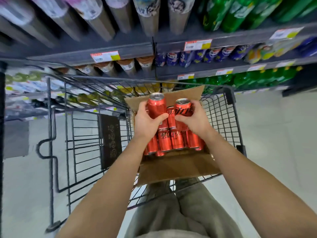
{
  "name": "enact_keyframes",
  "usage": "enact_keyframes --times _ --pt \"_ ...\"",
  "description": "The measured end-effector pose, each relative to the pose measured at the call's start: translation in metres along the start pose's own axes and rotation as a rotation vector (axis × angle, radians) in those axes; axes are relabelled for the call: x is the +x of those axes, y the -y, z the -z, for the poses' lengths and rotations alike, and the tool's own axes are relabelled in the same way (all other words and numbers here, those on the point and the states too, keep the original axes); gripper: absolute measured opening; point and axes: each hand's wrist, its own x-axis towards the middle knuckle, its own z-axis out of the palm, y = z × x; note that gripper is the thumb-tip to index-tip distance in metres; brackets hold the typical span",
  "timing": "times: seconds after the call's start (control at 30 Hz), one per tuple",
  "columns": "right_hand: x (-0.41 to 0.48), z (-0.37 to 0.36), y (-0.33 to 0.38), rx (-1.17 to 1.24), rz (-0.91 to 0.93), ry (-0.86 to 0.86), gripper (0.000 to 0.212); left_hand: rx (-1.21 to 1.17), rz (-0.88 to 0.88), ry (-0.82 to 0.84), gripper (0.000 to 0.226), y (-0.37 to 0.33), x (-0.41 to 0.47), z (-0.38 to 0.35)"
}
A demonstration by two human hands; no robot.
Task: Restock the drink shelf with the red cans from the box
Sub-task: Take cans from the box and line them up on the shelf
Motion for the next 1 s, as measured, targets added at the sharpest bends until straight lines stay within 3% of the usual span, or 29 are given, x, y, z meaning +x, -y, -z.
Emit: enact_keyframes --times 0.23,0.57,1.0 --pt "-0.017 0.039 0.061 0.029 0.147 -0.083 0.083 -0.085 -0.125 -0.093 0.081 -0.055 -0.025 0.033" --pt "-0.06 0.13 0.113 0.093 0.288 -0.109 0.092 -0.017 -0.319 -0.08 0.081 -0.148 -0.07 0.042" --pt "-0.167 0.343 0.05 0.143 0.478 -0.216 0.096 -0.05 -0.541 -0.137 0.069 -0.264 -0.223 -0.078"
